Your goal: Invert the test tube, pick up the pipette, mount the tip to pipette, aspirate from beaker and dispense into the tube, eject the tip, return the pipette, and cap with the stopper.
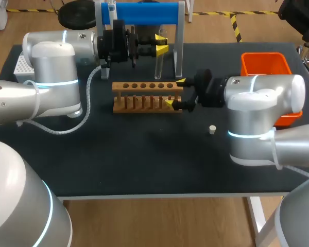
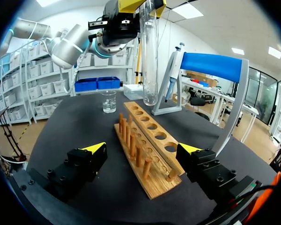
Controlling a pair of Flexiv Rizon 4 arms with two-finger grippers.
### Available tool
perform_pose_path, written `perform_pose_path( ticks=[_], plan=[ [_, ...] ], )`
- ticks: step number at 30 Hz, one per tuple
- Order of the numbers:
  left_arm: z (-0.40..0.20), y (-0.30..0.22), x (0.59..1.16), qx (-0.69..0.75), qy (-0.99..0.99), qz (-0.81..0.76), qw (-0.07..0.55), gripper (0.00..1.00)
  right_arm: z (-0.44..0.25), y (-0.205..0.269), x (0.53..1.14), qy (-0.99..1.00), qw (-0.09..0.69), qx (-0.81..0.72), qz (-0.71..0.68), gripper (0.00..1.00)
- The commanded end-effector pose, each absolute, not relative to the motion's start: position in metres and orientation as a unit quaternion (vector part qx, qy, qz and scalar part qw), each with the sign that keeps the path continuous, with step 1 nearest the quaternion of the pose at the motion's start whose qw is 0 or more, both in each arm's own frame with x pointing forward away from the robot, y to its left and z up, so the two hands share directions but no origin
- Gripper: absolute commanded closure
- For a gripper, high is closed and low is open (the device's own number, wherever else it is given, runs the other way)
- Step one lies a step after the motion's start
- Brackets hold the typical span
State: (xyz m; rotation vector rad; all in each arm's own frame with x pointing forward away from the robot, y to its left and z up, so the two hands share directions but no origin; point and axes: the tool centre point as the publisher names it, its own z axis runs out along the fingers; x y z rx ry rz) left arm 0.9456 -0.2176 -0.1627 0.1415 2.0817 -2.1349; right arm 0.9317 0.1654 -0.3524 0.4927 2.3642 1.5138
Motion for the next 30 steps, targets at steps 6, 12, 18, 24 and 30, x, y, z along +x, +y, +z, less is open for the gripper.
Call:
perform_pose_path(
  ticks=[6,12,18,24,30],
  plan=[
    [-0.1628,-0.2176,0.9464,0.048,0.695,-0.713,0.077,1.0,-0.3559,0.1717,0.9348,0.824,0.146,0.171,0.52,0.0],
    [-0.1628,-0.2176,0.9464,0.048,0.695,-0.713,0.077,1.0,-0.3571,0.1743,0.9355,0.825,0.145,0.168,0.519,0.0],
    [-0.1628,-0.2176,0.9464,0.048,0.695,-0.713,0.077,1.0,-0.3579,0.1754,0.9358,0.826,0.146,0.168,0.518,0.0],
    [-0.1628,-0.2176,0.9464,0.048,0.695,-0.713,0.077,1.0,-0.3581,0.1758,0.9361,0.825,0.146,0.169,0.518,0.0],
    [-0.1628,-0.2176,0.9464,0.048,0.695,-0.713,0.077,1.0,-0.3584,0.1762,0.9363,0.826,0.147,0.168,0.517,0.0]
  ],
)
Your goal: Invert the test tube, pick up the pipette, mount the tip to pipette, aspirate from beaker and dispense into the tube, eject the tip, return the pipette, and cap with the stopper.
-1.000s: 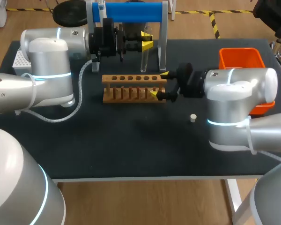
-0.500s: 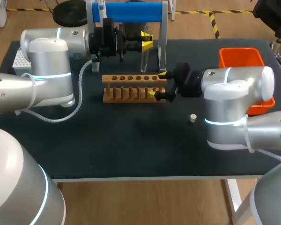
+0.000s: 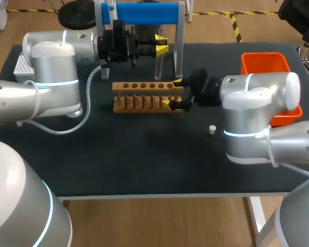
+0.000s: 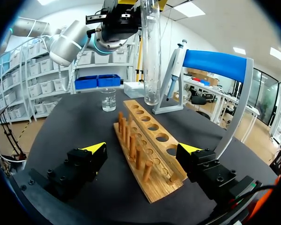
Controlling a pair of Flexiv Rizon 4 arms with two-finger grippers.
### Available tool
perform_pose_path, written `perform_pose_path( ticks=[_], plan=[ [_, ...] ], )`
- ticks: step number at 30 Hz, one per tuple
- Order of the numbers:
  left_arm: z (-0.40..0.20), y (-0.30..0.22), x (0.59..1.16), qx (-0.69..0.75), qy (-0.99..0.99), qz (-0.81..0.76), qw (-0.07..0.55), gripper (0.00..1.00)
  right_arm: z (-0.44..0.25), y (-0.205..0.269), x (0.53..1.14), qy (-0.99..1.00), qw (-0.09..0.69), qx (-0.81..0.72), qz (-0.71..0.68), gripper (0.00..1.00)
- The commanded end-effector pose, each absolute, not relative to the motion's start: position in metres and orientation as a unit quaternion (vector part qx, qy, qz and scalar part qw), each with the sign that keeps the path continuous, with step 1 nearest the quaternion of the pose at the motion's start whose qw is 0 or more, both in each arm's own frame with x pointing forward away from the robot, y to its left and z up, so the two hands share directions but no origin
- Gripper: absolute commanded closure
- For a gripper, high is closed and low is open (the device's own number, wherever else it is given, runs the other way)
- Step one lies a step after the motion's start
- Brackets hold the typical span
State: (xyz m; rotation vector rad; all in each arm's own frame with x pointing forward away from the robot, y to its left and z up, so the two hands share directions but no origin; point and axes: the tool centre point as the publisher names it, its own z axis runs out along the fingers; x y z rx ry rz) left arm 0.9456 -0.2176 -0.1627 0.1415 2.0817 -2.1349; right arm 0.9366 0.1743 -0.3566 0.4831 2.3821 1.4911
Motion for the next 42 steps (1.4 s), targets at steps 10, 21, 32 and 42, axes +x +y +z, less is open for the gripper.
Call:
perform_pose_path(
  ticks=[10,21,32,42],
  plan=[
    [-0.163,-0.218,0.946,0.048,0.695,-0.713,0.077,1.0,-0.36,0.177,0.935,0.828,0.151,0.167,0.513,0.0],
    [-0.163,-0.218,0.946,0.048,0.695,-0.713,0.077,1.0,-0.36,0.177,0.935,0.828,0.153,0.167,0.513,0.0],
    [-0.166,-0.217,0.95,0.043,0.698,-0.711,0.073,1.0,-0.36,0.177,0.935,0.828,0.153,0.167,0.513,0.0],
    [-0.174,-0.218,0.956,0.036,0.696,-0.713,0.069,1.0,-0.36,0.177,0.935,0.828,0.153,0.167,0.513,0.0]
  ],
)
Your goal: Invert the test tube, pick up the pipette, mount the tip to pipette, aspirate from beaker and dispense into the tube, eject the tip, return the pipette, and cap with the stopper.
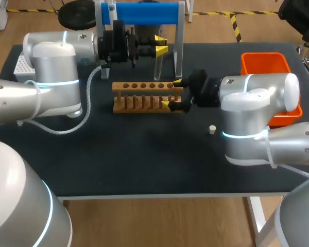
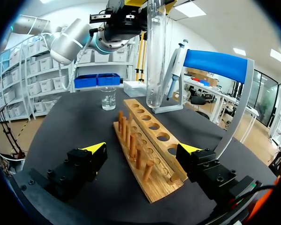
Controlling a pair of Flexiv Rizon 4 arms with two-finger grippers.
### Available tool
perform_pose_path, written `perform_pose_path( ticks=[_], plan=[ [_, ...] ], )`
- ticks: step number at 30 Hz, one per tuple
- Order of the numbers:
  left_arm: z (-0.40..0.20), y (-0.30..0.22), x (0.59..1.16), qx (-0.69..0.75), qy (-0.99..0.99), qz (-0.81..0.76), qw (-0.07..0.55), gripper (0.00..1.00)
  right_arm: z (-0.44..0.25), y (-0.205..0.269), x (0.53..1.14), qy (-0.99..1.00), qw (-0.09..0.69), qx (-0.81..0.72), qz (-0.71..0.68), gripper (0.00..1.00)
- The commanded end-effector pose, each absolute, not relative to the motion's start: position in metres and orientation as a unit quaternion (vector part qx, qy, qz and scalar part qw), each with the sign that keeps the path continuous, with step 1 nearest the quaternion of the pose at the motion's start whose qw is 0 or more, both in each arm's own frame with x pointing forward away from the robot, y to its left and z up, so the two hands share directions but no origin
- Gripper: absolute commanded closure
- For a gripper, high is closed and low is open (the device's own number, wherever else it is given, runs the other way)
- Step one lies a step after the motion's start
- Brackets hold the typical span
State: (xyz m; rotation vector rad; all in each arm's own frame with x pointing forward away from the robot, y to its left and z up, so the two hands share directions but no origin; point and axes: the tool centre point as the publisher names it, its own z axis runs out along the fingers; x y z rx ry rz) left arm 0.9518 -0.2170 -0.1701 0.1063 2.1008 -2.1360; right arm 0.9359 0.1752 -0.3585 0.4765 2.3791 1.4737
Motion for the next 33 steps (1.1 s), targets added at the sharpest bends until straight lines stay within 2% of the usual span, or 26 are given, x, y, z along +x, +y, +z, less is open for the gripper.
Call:
perform_pose_path(
  ticks=[1,33],
  plan=[
    [-0.175,-0.218,0.956,0.035,0.696,-0.714,0.069,1.0,-0.36,0.177,0.935,0.828,0.153,0.167,0.513,0.0],
    [-0.197,-0.208,0.968,0.003,0.689,-0.721,0.073,1.0,-0.36,0.177,0.935,0.828,0.153,0.167,0.513,0.0]
  ],
)
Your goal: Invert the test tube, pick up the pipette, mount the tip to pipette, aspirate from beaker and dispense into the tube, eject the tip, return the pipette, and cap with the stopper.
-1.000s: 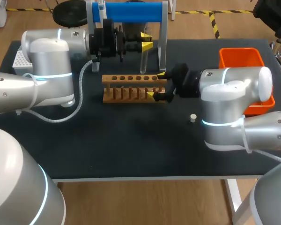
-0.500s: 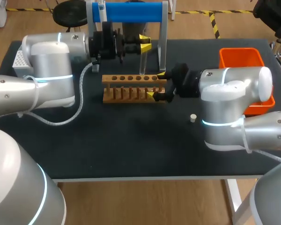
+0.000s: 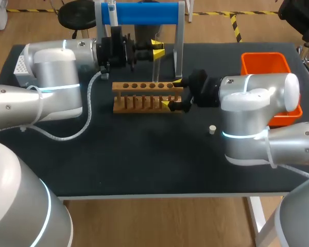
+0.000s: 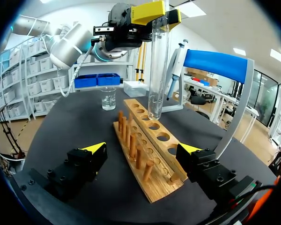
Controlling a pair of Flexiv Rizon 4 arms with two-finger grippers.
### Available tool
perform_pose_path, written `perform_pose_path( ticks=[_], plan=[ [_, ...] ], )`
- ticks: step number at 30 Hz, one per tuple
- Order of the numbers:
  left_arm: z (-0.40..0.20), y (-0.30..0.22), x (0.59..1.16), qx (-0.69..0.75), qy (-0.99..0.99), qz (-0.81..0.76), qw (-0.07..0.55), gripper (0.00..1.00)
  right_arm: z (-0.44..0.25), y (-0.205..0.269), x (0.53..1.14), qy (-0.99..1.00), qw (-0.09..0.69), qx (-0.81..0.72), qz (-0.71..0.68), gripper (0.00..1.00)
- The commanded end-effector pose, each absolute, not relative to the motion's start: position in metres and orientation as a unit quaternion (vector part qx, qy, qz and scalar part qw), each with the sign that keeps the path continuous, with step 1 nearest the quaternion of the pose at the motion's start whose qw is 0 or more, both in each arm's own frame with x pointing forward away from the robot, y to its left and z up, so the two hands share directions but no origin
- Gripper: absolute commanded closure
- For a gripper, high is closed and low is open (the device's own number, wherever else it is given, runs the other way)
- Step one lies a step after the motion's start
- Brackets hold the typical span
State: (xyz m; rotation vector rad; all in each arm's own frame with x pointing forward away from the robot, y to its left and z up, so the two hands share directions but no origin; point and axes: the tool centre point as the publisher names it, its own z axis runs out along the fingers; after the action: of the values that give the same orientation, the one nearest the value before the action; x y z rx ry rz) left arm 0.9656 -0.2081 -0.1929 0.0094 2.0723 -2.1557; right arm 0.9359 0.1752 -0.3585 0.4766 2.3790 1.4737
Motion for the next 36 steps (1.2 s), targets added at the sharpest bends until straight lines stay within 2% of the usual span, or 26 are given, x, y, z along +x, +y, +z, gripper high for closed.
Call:
perform_pose_path(
  ticks=[1,36],
  plan=[
    [-0.198,-0.208,0.969,0.002,0.689,-0.721,0.073,1.0,-0.36,0.177,0.935,0.828,0.153,0.167,0.513,0.0],
    [-0.215,-0.203,0.974,-0.012,0.69,-0.721,0.067,1.0,-0.36,0.177,0.935,0.828,0.153,0.167,0.513,0.0]
  ],
)
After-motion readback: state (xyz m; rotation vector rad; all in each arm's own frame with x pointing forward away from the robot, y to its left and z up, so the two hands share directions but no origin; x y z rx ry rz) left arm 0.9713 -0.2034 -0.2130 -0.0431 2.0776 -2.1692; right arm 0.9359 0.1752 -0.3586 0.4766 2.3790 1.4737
